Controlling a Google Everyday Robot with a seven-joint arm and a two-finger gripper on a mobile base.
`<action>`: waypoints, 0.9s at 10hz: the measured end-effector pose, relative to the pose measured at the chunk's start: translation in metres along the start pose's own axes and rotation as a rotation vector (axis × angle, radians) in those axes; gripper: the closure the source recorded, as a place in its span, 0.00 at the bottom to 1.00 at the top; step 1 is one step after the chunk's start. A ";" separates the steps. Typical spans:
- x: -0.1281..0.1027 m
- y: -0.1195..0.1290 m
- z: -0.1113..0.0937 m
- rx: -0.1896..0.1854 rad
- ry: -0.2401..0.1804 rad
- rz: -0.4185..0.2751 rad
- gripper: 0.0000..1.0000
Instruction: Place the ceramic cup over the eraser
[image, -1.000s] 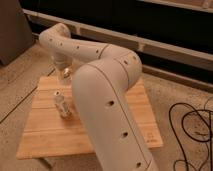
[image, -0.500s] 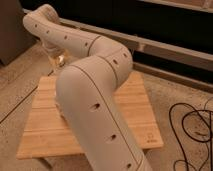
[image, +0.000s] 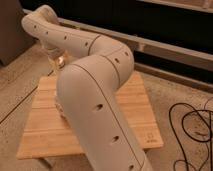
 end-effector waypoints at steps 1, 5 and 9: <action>-0.001 0.000 0.000 0.000 -0.001 0.000 1.00; 0.022 -0.001 -0.001 0.013 0.102 0.003 1.00; 0.056 -0.012 -0.016 0.056 0.167 0.070 1.00</action>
